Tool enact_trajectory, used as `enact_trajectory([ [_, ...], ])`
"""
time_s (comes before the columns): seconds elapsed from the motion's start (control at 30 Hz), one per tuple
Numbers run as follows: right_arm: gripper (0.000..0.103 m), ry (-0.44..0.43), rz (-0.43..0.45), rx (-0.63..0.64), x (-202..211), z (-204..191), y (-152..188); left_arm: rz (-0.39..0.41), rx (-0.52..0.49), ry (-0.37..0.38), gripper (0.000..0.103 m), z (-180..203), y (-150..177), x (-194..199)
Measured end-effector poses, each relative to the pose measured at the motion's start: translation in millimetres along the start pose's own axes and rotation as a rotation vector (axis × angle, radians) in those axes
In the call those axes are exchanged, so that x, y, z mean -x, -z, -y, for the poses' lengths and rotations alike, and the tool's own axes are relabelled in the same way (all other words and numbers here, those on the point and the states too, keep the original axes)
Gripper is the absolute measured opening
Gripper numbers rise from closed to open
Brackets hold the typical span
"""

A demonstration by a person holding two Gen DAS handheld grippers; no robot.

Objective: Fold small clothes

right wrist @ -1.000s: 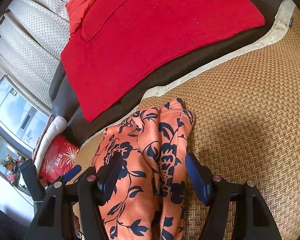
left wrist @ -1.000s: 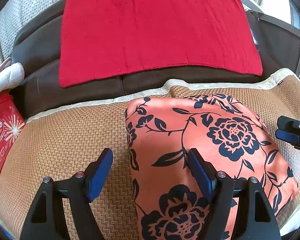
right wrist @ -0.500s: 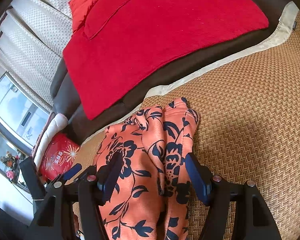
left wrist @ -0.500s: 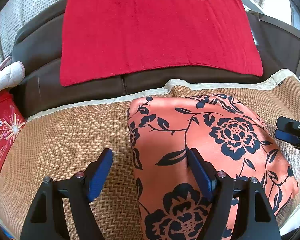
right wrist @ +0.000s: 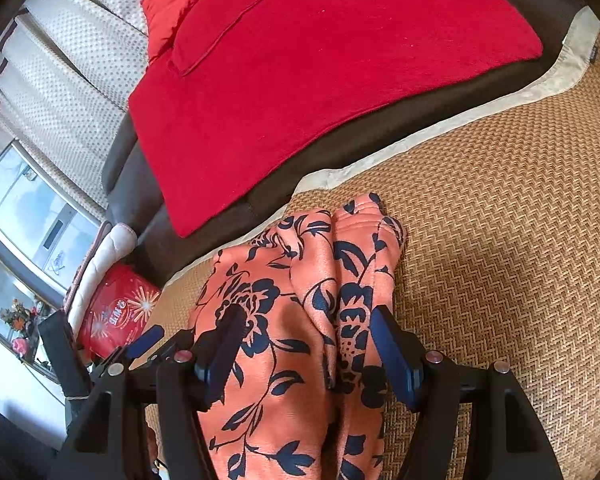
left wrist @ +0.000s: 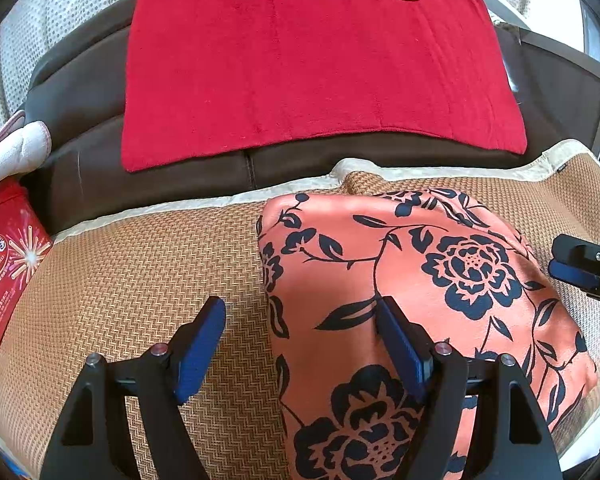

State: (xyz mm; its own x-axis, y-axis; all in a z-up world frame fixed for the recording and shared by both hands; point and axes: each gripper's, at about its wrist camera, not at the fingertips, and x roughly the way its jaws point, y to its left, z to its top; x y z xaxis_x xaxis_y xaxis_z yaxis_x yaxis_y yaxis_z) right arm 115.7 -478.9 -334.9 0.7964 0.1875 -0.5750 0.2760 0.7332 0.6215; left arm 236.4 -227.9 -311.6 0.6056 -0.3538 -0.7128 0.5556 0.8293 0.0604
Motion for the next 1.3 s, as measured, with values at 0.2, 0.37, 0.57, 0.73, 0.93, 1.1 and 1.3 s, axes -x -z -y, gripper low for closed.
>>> enact_trajectory([
  [0.2, 0.069, -0.001, -0.001, 0.005, -1.9, -2.2, 0.7, 0.000, -0.002, 0.000, 0.078, -0.1, -0.4, 0.3],
  [0.37, 0.069, -0.002, -0.001, 0.005, -2.6, -2.6, 0.7, 0.000, -0.002, 0.000, 0.078, 0.0, -0.5, 0.8],
  [0.57, 0.069, -0.003, -0.001, 0.007, -2.8, -2.4, 0.7, 0.000, -0.002, 0.000, 0.078, 0.5, -0.9, 1.0],
  [0.73, 0.069, -0.002, 0.000, 0.007, -3.7, -2.4, 0.9, 0.000, -0.002, -0.001, 0.078, 0.3, -0.9, 0.8],
  [0.93, 0.069, -0.003, -0.001, 0.008, -3.7, -3.8, 1.3, 0.000, -0.001, -0.001, 0.078, 0.2, -0.8, 1.0],
  [1.1, 0.069, -0.006, -0.003, 0.011, -5.2, -4.9, 1.2, -0.001, 0.000, -0.001, 0.078, 0.6, -0.6, 0.5],
  [1.3, 0.069, -0.004, -0.003, 0.012, -5.2, -5.3, 1.5, -0.001, 0.000, -0.001, 0.078, 0.4, -0.4, 0.5],
])
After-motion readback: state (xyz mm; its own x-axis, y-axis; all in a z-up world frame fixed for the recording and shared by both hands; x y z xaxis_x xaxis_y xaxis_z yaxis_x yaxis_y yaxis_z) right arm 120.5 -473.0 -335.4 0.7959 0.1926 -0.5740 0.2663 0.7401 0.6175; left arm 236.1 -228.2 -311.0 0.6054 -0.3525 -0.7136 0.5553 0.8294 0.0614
